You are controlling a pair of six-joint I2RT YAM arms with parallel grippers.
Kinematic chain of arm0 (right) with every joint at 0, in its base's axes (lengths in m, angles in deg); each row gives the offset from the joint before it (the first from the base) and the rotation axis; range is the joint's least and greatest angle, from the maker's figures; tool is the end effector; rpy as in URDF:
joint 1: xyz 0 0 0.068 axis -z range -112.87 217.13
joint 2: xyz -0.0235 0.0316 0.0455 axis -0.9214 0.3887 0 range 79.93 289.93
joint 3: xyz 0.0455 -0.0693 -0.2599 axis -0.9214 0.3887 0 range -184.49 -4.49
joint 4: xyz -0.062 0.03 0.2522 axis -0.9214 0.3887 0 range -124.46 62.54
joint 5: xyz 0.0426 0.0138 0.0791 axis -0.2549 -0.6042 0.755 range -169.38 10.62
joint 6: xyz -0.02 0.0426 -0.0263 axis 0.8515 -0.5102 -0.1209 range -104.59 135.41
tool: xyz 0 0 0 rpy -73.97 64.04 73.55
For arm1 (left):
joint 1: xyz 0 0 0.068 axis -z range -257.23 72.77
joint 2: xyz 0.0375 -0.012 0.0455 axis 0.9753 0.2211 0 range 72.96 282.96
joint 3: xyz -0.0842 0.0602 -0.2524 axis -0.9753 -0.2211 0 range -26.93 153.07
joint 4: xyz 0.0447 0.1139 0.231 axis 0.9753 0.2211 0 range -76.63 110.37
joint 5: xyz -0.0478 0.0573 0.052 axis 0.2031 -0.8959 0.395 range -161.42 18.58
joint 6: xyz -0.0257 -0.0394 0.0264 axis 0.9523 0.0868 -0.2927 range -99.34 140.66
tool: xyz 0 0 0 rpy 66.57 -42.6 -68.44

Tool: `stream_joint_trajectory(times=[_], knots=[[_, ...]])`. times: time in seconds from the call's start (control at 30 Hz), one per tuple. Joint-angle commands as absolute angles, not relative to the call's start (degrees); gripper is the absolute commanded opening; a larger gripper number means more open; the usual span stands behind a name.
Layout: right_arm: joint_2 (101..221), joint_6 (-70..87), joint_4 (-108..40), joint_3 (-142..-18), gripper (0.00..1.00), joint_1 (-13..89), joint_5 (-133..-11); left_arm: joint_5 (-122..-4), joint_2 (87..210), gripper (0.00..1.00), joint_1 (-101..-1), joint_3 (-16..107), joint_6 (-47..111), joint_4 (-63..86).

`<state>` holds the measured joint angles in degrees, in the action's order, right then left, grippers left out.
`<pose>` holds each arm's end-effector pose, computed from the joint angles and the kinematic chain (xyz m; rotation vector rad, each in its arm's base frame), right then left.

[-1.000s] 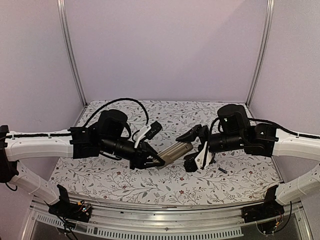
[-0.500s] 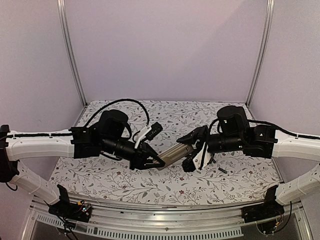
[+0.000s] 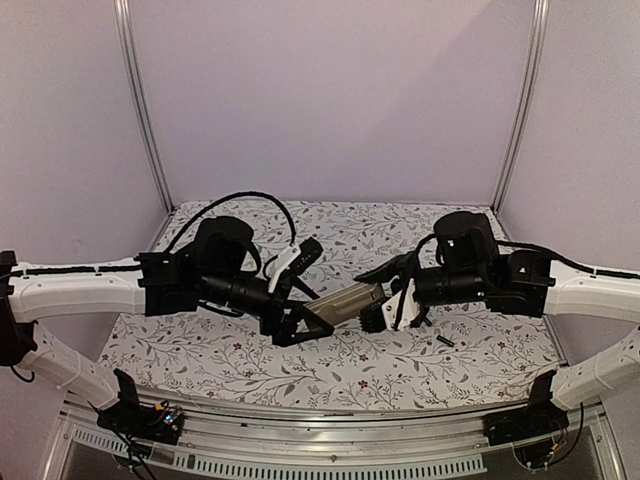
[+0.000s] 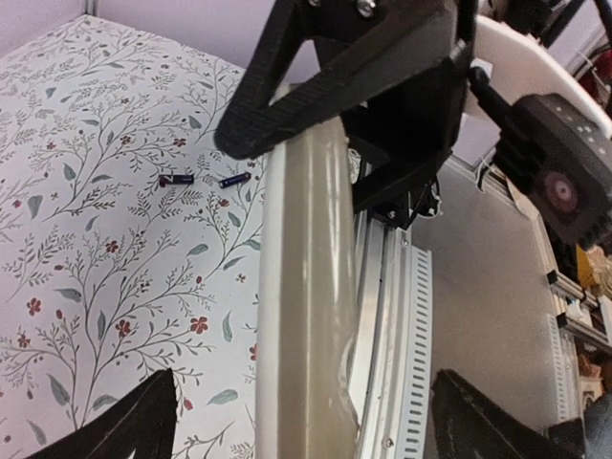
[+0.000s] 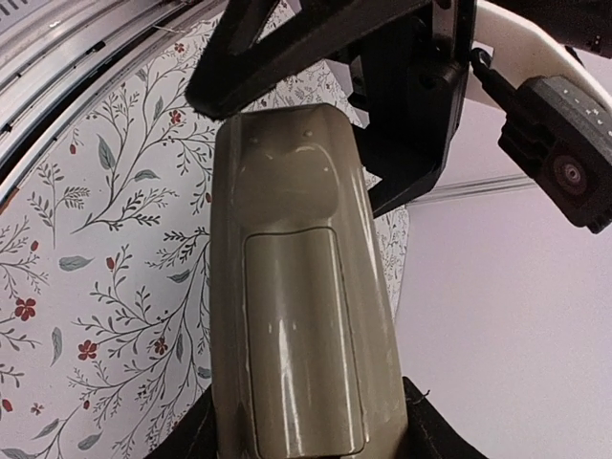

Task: Load the batteries into the remote control
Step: Pass from the left arm to the right, then pass from the right arm to the left

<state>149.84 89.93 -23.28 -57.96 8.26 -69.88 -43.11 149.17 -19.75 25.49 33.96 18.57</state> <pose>0.1386 0.2409 0.2991 -1.9170 0.7140 -0.0003 0.1457 -0.2600 0.2749 1.1512 1.9510 -1.2254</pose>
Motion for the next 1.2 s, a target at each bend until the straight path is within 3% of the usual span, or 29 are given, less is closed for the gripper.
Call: stream_joint_trajectory(times=[0.0, 0.27, 0.4, 0.53, 0.77, 0.93, 1.17], knots=[[148.55, 81.47, -25.29, -56.84, 0.25, 8.0, -70.24, -51.35, 144.31, 0.99, -19.8, 26.29, 29.59, 17.7], [149.48, 67.22, -24.88, -56.57, 0.25, 7.95, -67.87, -65.86, 132.81, 1.0, -10.01, 18.38, 0.8, 8.29], [149.39, 62.56, -25.0, -56.94, 0.25, 7.99, -66.96, -70.23, 134.53, 1.0, -6.79, 19.97, -9.07, 14.13], [148.63, 61.06, -26.14, -56.89, 0.25, 7.98, -65.53, -75.19, 138.29, 1.0, -5.87, 21.21, -12.86, 16.57], [148.14, 61.33, -26.55, -56.96, 0.25, 7.98, -64.91, -80.1, 139.5, 0.99, -5.81, 19.14, -14.01, 6.4], [148.56, 61.29, -27.14, -57.14, 0.25, 7.98, -65.2, -80.1, 140.59, 0.79, -5.86, 18.66, -12.64, 5.85], [148.4, 61.38, -28.06, -56.87, 0.25, 7.98, -65.81, -77.85, 140.37, 0.8, -6.86, 19.37, -10.94, 9.76]])
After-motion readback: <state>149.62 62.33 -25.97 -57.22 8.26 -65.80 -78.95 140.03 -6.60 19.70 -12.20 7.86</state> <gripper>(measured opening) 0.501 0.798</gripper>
